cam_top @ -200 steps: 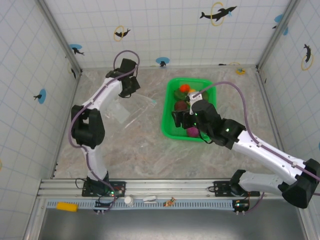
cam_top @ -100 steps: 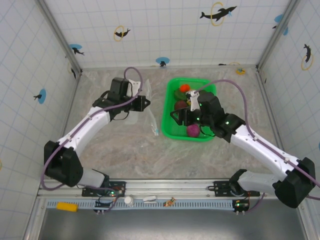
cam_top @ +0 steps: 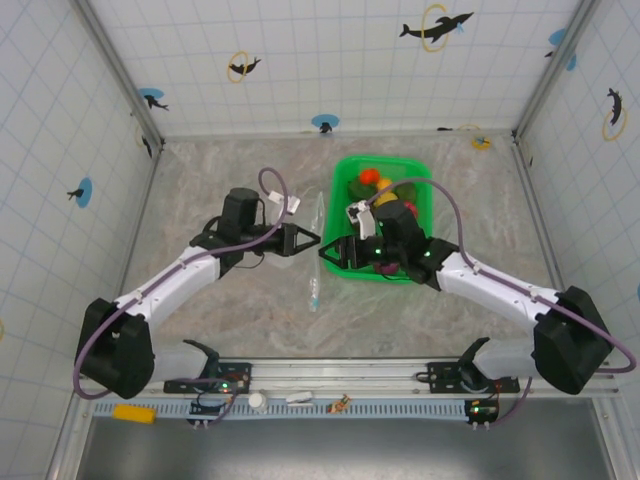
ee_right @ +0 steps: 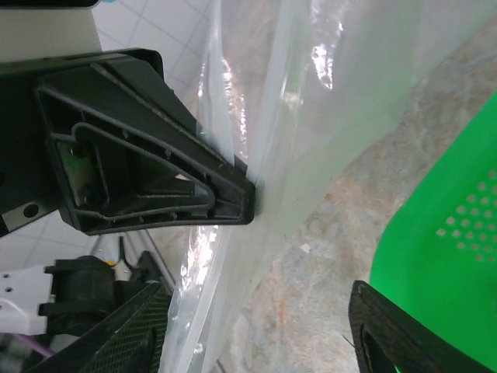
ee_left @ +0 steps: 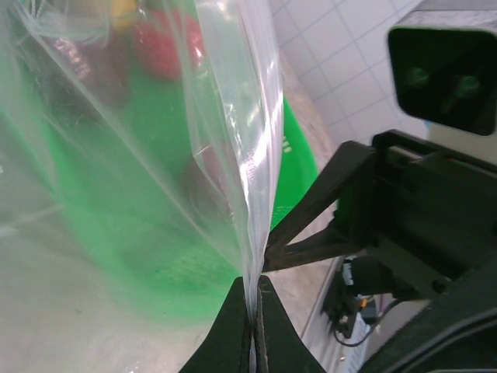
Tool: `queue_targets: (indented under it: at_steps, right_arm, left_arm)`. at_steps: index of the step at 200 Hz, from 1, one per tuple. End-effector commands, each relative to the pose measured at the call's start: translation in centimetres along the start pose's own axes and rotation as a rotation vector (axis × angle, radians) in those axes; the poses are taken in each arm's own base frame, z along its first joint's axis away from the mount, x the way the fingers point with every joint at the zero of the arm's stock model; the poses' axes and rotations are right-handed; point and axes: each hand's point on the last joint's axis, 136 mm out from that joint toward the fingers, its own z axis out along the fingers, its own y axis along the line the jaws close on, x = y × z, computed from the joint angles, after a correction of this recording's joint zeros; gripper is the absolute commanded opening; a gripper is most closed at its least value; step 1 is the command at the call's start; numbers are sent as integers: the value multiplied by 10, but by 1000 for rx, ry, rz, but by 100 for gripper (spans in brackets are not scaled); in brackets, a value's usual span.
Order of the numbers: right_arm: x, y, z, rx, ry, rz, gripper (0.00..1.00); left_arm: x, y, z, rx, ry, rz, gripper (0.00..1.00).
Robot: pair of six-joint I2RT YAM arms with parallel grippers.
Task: Place the food in the zip-top bag and seal the zipper
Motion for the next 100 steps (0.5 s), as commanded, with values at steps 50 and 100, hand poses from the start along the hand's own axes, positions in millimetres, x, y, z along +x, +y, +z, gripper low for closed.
queue_targets:
  at_steps: [50,100]
  right_arm:
    - [-1,10,7,-131,-48,56,38]
    - [4,4,5,-128,-49,78,0]
  left_arm:
    - [-8,-35,-2,172,-65,34,1]
    - [-2,-33,-3,161,-69,28,5]
